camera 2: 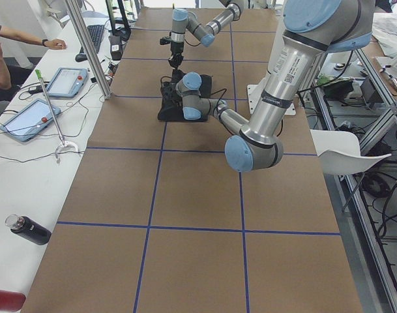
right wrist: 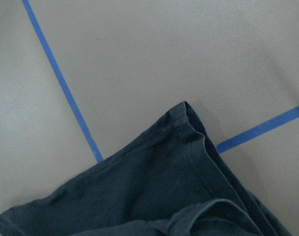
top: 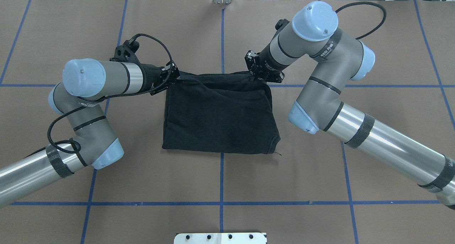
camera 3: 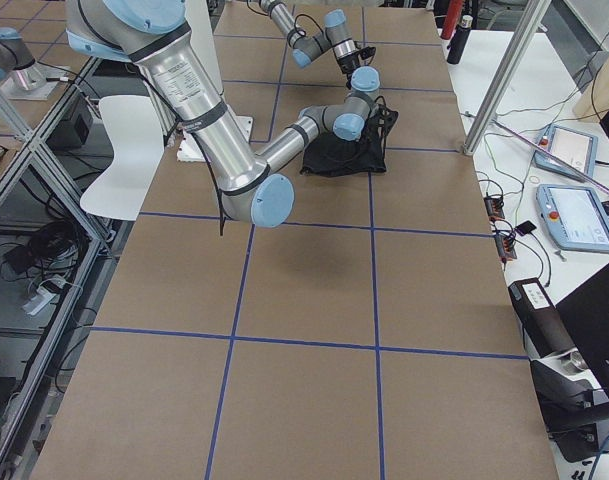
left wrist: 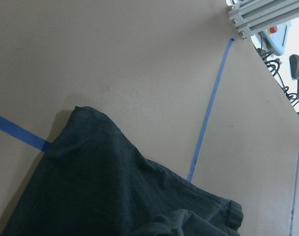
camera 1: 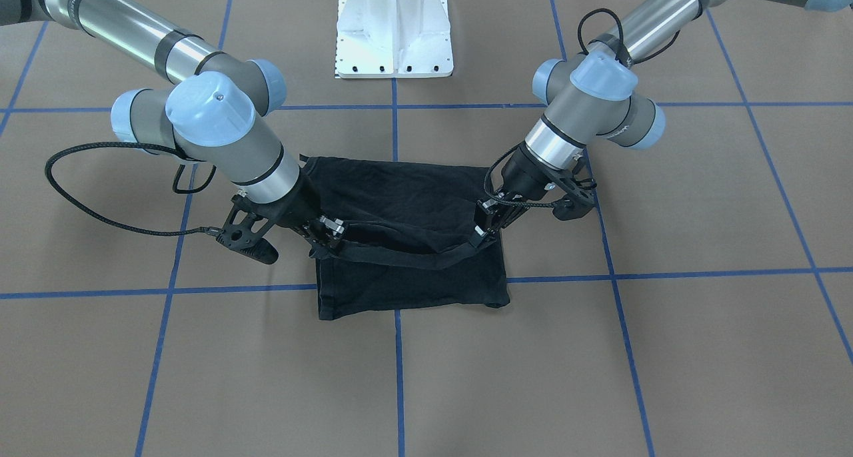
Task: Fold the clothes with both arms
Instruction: 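Lower the corners onto the far edge and open both grippers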
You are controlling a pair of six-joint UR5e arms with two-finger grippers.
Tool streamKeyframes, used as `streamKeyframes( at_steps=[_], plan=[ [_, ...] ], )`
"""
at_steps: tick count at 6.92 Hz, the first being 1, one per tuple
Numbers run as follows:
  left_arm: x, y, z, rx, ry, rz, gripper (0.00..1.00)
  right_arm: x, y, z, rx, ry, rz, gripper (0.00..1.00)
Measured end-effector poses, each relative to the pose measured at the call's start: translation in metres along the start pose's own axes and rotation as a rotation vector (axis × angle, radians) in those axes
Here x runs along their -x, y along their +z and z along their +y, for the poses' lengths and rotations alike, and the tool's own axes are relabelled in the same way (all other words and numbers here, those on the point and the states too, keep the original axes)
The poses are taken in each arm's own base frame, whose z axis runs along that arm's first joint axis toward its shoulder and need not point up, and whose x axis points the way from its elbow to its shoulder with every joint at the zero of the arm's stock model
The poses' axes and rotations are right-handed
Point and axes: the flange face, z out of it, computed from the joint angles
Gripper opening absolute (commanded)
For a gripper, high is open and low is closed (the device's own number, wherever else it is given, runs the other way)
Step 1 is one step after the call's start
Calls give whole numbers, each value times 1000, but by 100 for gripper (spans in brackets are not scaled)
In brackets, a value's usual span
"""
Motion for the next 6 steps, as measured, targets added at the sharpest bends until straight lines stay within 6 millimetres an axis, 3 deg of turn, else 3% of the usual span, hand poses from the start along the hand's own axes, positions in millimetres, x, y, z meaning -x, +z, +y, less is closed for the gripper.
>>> streamKeyframes(
  at_steps=[1,3,6],
  plan=[
    [-3,1,0,-3,-6,3,79,0,4,-2,-1,4,6,100],
    [-15,-1,-5,-12,-12,21,93,2,7,-3,-1,6,5,100],
    [-22,-9,-22,-34,-15,26,96,4,4,-4,-3,3,-6,100]
  ],
)
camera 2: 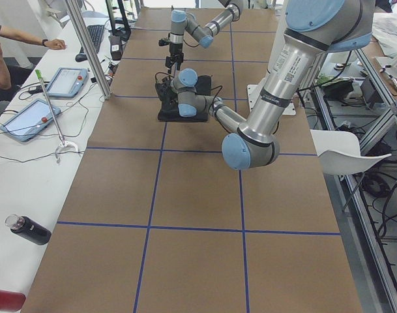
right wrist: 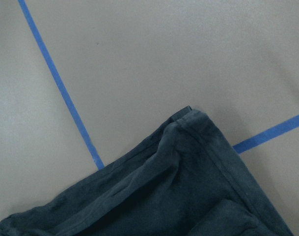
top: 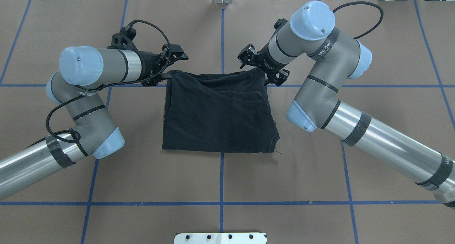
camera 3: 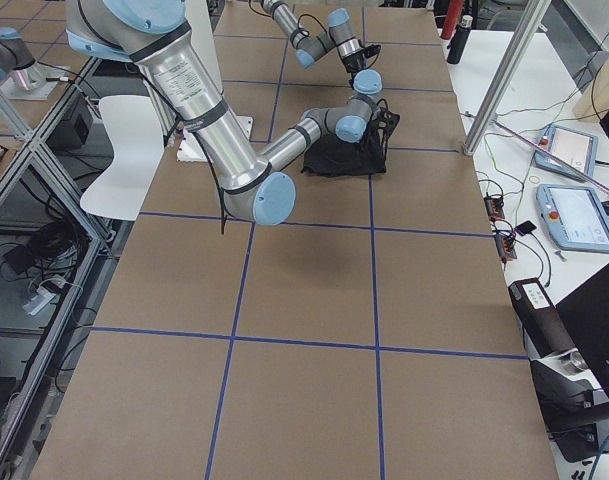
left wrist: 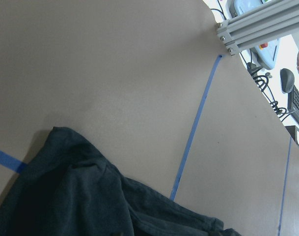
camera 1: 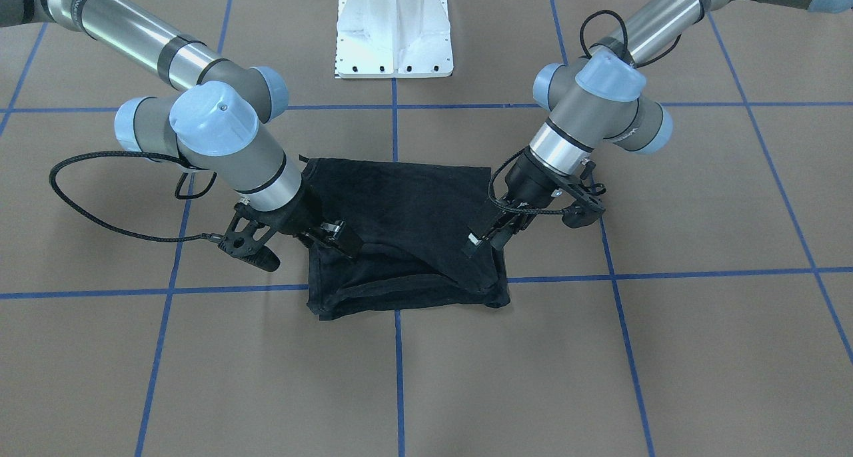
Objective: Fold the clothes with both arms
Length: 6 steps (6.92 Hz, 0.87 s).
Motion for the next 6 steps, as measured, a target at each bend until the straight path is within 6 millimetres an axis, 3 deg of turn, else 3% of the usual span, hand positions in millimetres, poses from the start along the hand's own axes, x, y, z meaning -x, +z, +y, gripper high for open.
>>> streamKeyframes(
  at_steps=[2,3,4,6],
  plan=[
    [2,-8,-12,-19,18,-23,99,2,-9,-2,-4,-8,-12,100],
    [7,-24,-16,-28,65,-40,99,-1,-19,-13,-17,-10,-8,100],
    [13,-46,-19,-38,134,-61,99,-5,-34,-29,-36,-23,24,100],
    [17,-76,-44,-89,243,-139,99,-30,-74,-52,-63,-121,175,100]
  ],
)
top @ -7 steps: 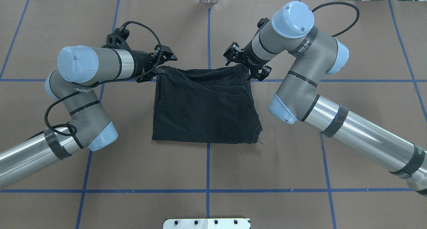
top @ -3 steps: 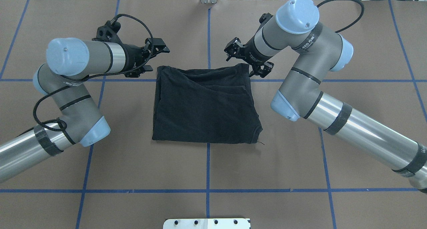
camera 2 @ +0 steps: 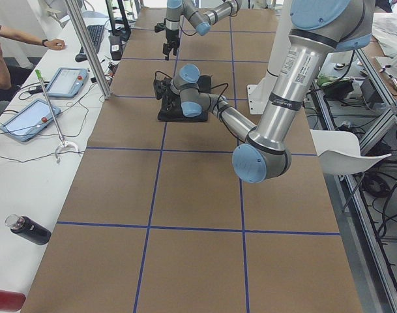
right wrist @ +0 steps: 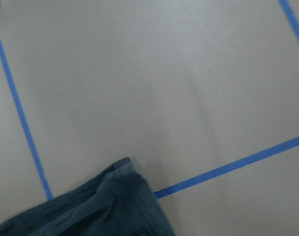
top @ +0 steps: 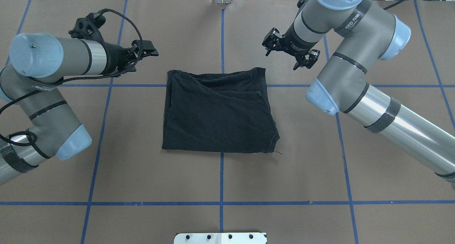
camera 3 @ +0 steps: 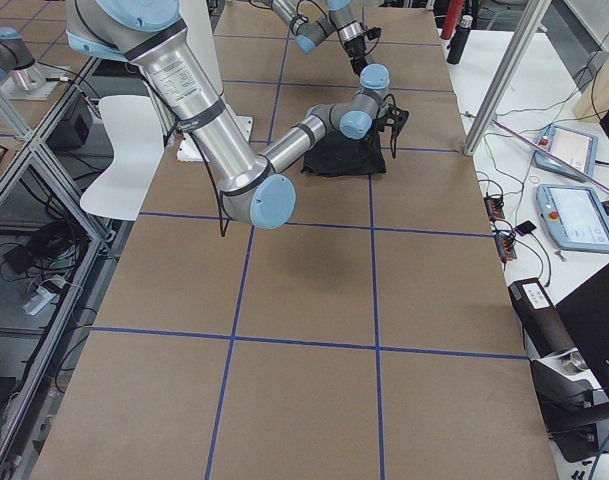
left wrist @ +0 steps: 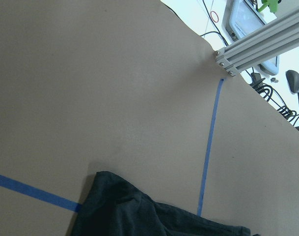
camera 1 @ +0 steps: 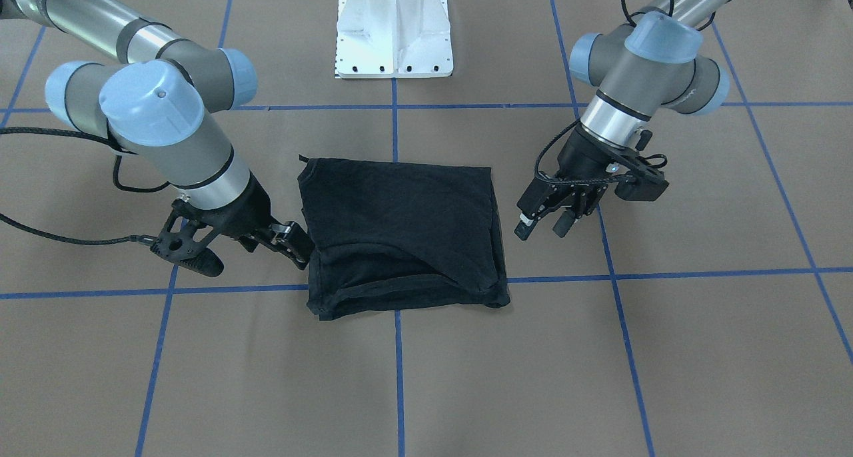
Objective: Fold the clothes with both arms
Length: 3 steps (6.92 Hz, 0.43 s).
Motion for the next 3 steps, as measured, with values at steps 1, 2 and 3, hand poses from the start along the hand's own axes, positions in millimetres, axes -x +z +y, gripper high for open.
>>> streamKeyframes(
  at_steps=[1,2,3],
  plan=[
    [9,-7,-17,-28,30,-28,99,-28,-16,-15,-10,-29,41,100],
    [19,-12,-33,-56,48,-46,99,-55,-33,-34,-17,-44,51,100],
    [26,-16,-45,-82,88,-57,99,-80,-48,-49,-22,-56,50,100]
  ],
)
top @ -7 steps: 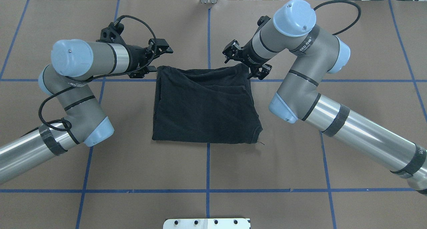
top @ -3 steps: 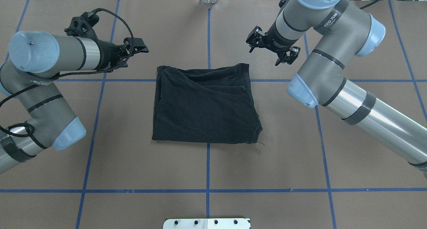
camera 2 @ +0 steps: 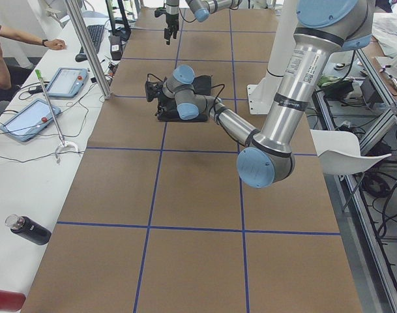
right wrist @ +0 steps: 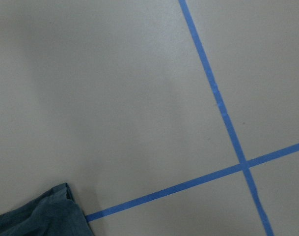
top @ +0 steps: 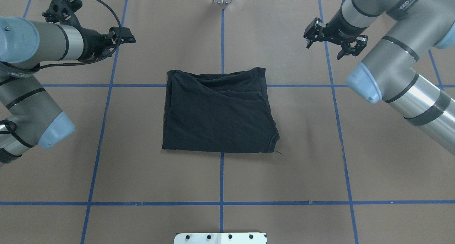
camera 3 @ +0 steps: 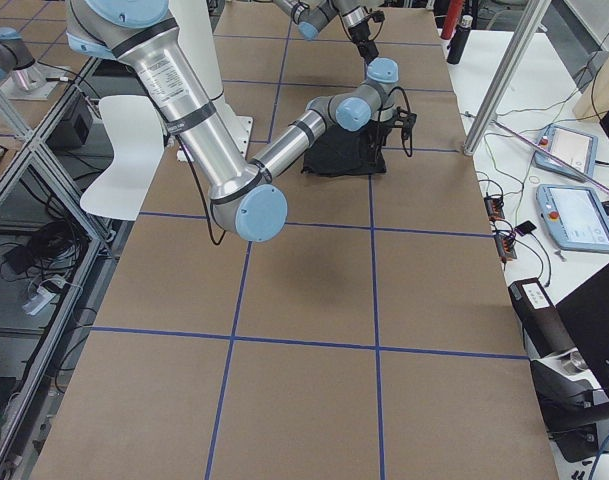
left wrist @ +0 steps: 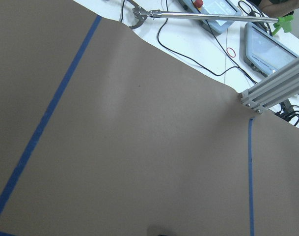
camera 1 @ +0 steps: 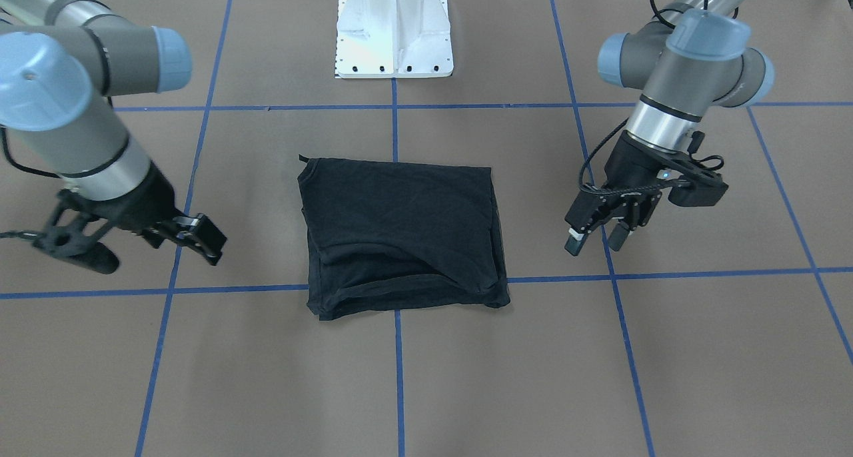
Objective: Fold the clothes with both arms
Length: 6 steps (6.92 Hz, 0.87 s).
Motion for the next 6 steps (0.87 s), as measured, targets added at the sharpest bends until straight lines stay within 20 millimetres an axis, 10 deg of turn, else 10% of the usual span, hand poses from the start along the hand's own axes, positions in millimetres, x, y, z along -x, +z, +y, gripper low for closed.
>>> streamKeyframes(
  at_steps=[6],
  plan=[
    [79,1,-21,49,232,-110,99,-107,-32,-46,-53,-116,-18,100]
  ],
)
